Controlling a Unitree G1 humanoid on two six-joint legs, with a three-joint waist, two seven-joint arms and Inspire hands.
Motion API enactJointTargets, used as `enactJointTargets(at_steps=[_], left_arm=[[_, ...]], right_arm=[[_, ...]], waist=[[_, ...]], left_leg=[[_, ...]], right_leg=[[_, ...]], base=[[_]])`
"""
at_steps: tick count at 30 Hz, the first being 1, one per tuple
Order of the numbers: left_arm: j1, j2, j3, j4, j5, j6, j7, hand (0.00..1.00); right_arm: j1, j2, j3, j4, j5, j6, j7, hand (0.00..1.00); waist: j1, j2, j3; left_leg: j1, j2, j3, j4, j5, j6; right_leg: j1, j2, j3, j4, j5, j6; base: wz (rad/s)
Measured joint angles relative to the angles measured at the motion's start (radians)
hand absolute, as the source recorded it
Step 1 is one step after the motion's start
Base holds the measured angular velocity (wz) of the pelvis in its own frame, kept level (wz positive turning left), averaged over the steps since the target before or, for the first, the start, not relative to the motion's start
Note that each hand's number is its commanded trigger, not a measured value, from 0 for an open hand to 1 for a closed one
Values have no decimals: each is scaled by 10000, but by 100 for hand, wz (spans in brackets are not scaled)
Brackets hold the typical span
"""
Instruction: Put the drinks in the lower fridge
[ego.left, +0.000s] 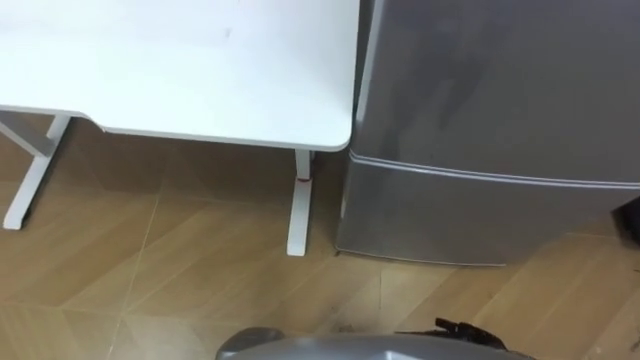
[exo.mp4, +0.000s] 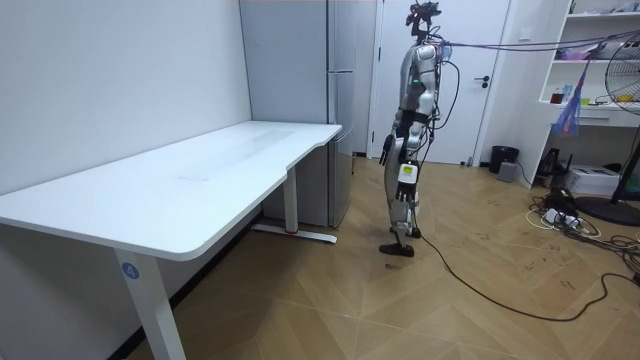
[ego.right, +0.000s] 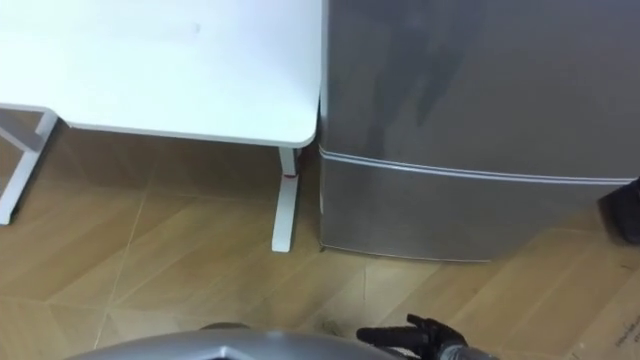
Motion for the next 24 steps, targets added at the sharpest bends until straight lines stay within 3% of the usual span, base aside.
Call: enactJointTargets(at_steps=[6, 11, 17, 24], left_arm=[[-147, -85, -5, -30, 111, -11, -64, 0], [-147, -167, -16, -30, 126, -30, -88, 0], [-122, -162, -14, -11, 187, -20, -109, 0], [-140, -162, -16, -7, 186, -26, -117, 0]], right_arm=[[-47, -22, 34, 6, -137, -31, -287, 0], [-35, -18, 29, 6, -128, -73, -427, 0], [-22, -10, 39, 15, -36, -72, -445, 0], [-1, 10, 37, 15, -38, -59, -450, 0]], waist=[[-25, 81, 55], [-31, 85, 51], [-30, 68, -16], [-44, 48, 10]], left_leg=[[-45, 48, -11, 63, -138, -19], [-54, 46, -11, 81, -151, -17], [-44, 27, 96, 72, -155, -2], [87, 46, 130, 59, -167, 10]], right_leg=[[53, 77, 227, 10, 1, -1], [70, 75, 230, 3, 1, -2], [96, 43, 365, -7, -29, -7], [172, 53, 476, 80, -28, -7]], base=[[-1], [-1], [-3], [0]])
